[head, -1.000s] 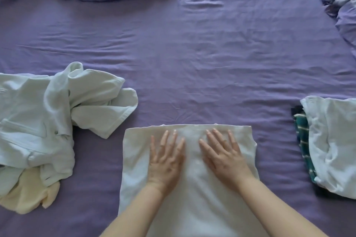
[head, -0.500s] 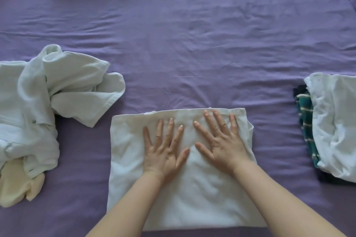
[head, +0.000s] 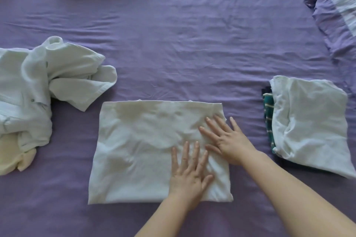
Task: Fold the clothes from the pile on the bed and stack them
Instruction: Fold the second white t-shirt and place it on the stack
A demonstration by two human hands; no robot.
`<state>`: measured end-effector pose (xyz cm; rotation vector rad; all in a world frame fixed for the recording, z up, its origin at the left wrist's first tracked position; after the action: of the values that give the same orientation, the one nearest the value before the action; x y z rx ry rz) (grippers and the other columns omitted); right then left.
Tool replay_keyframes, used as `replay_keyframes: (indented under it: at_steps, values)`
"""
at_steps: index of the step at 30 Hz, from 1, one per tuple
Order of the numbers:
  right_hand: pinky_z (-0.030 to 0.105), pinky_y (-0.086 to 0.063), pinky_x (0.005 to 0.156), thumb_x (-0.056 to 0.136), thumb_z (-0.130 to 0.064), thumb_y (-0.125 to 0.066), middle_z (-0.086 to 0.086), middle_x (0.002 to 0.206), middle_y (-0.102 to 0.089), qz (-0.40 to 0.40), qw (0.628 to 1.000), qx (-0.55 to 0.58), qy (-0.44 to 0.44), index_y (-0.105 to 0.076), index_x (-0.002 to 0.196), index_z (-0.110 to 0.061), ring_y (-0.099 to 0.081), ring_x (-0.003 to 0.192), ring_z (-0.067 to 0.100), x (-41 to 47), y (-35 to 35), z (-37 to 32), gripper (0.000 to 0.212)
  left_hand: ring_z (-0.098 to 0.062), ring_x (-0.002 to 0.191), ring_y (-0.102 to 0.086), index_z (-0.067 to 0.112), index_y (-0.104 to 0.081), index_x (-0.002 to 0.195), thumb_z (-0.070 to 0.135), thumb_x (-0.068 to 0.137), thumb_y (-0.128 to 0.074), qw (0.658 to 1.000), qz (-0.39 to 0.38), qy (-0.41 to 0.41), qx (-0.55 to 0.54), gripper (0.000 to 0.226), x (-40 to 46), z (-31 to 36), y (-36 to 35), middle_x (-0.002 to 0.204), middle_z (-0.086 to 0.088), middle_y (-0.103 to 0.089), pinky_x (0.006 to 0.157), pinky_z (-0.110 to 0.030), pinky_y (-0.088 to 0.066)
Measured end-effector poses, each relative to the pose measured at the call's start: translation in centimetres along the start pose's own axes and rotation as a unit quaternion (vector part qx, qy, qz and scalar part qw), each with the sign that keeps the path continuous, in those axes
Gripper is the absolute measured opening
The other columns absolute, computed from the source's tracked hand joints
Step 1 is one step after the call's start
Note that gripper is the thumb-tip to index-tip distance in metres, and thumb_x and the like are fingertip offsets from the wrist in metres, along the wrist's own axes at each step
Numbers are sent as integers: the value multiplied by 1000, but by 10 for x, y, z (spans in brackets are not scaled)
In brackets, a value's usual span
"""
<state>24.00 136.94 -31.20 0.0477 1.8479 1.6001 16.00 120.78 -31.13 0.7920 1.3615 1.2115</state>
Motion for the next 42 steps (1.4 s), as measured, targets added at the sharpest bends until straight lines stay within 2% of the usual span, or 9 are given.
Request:
replay_keyframes:
  at_steps: [6, 10, 15, 19, 22, 25, 27, 37, 42]
  values:
    - [41, -11, 115, 87, -61, -44, 9, 155, 22, 22, 997, 67, -33, -6, 146, -43, 20, 143, 25, 5, 20, 3, 73, -30, 125, -52, 25, -63, 123, 56, 67, -68, 998, 5, 50, -43, 64, -7, 18, 17, 133, -7, -58, 102, -53, -30]
    - [38, -23, 112, 91, -33, -57, 11, 156, 16, 84, 967, 225, -90, -22, 145, -40, -2, 144, 27, -6, 20, -7, 65, -18, 86, -59, 29, -68, 104, 66, 62, -59, 989, 22, 63, -129, 56, -19, 53, 26, 98, 5, -63, 75, -31, -42]
    - [34, -28, 107, 87, -9, -60, 18, 155, -8, 141, 879, 419, -181, -25, 147, -27, -26, 138, 31, -3, 31, -1, 72, -14, 80, -64, 30, -68, 112, 89, 34, -54, 980, -70, 105, -155, 98, -19, 74, 29, 97, 3, -65, 60, -26, -52]
    - [35, -35, 104, 80, -10, -65, 16, 141, -36, 151, 818, 501, -238, -13, 149, -12, -44, 123, 31, -1, 33, 4, 86, -16, 78, -63, 29, -64, 116, 66, 31, -80, 980, -60, 98, -161, 94, -15, 72, 30, 101, 2, -63, 59, -26, -51]
    - [31, -40, 95, 79, -13, -69, 11, 129, -52, 125, 790, 539, -262, -20, 147, -11, -52, 114, 27, -1, 36, 4, 83, -22, 76, -63, 24, -66, 107, 39, 59, -78, 972, -33, 93, -214, 51, -18, 61, 35, 98, 1, -62, 51, -26, -48]
    - [30, -45, 84, 77, -13, -71, 1, 100, -62, 132, 760, 585, -249, -44, 134, -18, -58, 91, 18, -2, 49, -1, 64, -31, 98, -58, 19, -54, 130, 23, 89, -55, 944, -12, 92, -315, 41, -23, 41, 37, 114, -8, -57, 76, -38, -47]
    - [36, -49, 85, 77, -16, -71, -3, 87, -58, 125, 744, 611, -241, -48, 130, -21, -58, 88, 19, 1, 60, -9, 59, -23, 107, -56, 22, -45, 138, 20, 90, -55, 926, 2, 103, -364, 50, -28, 23, 41, 117, -3, -57, 87, -27, -42]
    - [31, -54, 55, 80, -6, -71, 6, 100, -58, 92, 607, 768, -184, -36, 138, -18, -63, 82, 17, 36, 106, -84, 70, -4, 73, -59, 23, -54, 126, 5, 81, -68, 723, 32, 275, -632, 50, -70, -89, 60, 86, 0, -62, 65, -11, -47]
    - [34, -58, 57, 81, -1, -68, 7, 95, -57, 72, 593, 785, -165, -40, 134, -19, -63, 78, 17, 64, 110, -138, 63, -8, 80, -57, 34, -42, 131, 22, 76, -78, 700, 28, 322, -637, 66, -95, -132, 44, 99, 3, -54, 66, -14, -49]
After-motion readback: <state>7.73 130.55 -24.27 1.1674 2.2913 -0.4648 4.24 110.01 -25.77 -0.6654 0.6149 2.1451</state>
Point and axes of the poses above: each hand's wrist, its own x-axis towards the middle knuckle, its own y-axis out of the back of the hand, z = x × y, the point moved 2 cm from there along x, towards the middle knuckle
